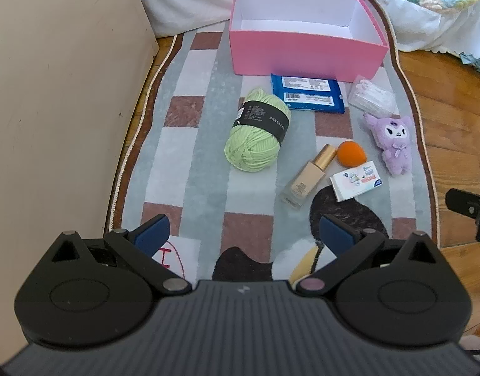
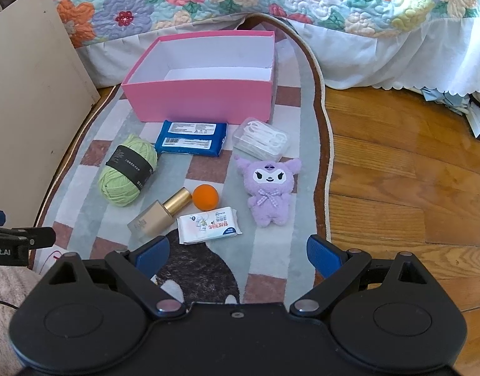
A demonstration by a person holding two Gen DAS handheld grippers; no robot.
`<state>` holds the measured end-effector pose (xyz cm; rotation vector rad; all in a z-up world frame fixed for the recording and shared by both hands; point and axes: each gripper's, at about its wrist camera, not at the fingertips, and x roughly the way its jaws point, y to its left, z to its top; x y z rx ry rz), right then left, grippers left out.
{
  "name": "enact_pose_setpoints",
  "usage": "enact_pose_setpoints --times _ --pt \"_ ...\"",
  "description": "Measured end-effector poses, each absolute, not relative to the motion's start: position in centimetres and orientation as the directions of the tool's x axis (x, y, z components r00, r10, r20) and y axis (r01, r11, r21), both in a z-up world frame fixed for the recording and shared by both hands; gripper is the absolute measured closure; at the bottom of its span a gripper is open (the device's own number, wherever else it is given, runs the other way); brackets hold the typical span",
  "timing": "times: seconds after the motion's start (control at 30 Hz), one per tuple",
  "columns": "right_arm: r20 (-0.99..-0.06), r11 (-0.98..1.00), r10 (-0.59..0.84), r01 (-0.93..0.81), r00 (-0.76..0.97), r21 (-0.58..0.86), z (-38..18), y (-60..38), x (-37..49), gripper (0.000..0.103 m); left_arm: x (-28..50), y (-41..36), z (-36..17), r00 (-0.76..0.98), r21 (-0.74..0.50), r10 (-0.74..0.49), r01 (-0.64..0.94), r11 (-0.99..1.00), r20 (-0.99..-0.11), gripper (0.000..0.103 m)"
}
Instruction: Organize objects
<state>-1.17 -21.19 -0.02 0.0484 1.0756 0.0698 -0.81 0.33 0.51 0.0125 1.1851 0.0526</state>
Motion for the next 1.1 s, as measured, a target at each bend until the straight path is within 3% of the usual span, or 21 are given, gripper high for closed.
enact_pose_setpoints --times 1.1 --pt "-0.887 0.998 0.061 -0.03 0.458 0.054 -1.1 -21.5 -1.1 0.006 -0.5 0.3 -0.1 0.35 0.005 0.025 -0.057 0.998 -0.937 0.0"
